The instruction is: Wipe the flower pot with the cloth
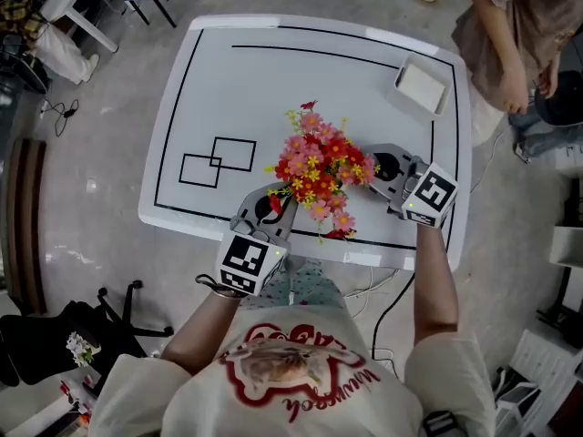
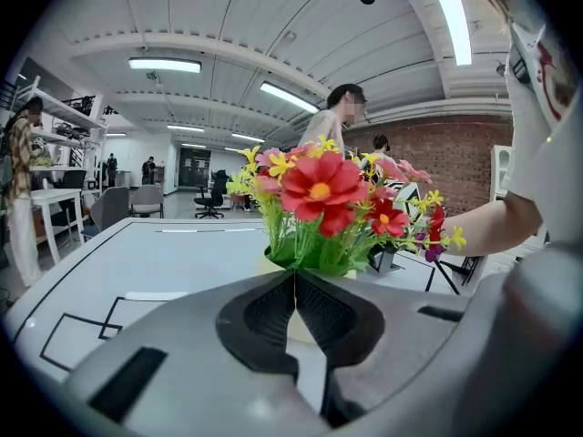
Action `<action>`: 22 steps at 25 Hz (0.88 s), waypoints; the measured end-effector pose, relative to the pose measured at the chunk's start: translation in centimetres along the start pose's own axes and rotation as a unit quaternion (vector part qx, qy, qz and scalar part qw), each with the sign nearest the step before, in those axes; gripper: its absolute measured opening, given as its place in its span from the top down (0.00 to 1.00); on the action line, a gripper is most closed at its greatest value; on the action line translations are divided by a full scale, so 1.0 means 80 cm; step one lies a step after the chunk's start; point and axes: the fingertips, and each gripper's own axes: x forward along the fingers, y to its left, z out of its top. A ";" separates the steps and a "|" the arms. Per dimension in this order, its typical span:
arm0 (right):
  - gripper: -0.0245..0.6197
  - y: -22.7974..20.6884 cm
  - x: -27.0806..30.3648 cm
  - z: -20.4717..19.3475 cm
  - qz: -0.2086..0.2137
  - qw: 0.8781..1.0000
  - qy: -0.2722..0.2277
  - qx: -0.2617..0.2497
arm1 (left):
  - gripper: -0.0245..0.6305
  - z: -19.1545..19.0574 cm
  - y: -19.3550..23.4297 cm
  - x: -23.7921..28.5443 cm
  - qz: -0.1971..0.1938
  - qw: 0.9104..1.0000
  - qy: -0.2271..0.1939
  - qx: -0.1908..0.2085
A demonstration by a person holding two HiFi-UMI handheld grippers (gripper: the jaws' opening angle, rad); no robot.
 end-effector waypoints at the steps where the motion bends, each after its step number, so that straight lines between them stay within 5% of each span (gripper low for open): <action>1: 0.92 0.003 -0.001 0.000 -0.008 1.000 0.000 0.000 | 0.96 0.001 0.001 0.000 -0.002 1.000 0.000 -0.001; 22: 0.92 0.074 -0.008 0.015 -0.141 0.990 -0.029 0.013 | 0.96 0.005 0.001 -0.003 -0.049 0.999 -0.004 0.008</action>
